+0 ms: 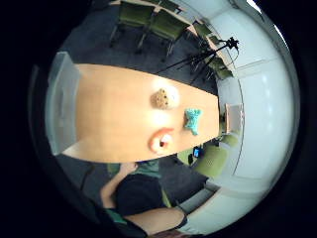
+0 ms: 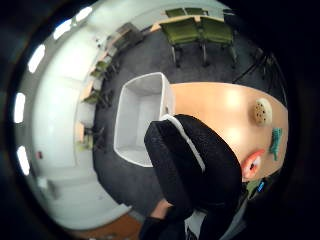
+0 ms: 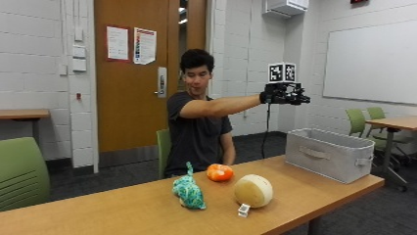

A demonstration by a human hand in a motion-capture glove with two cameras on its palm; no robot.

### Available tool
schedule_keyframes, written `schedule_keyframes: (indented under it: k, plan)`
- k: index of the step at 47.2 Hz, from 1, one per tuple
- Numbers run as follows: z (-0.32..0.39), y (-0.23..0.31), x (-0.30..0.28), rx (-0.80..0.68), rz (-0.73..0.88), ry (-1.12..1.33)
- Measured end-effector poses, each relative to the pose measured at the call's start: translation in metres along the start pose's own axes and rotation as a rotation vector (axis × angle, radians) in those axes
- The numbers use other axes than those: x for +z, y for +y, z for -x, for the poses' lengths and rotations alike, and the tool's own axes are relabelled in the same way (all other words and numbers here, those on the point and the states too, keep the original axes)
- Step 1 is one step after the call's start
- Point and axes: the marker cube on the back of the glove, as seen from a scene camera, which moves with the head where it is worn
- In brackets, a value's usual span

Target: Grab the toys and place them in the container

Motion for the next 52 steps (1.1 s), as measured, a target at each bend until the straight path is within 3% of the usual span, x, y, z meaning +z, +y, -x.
schedule_keyframes:
  k: [30, 40, 52]
  plan:
    - [-0.044, 0.025, -0.002, -0.028, 0.018, 0.019]
    - [-0.102, 0.067, 0.013, -0.016, 0.022, 0.048]
    - [-0.178, 0.11, 0.07, 0.027, 0.058, 0.036]
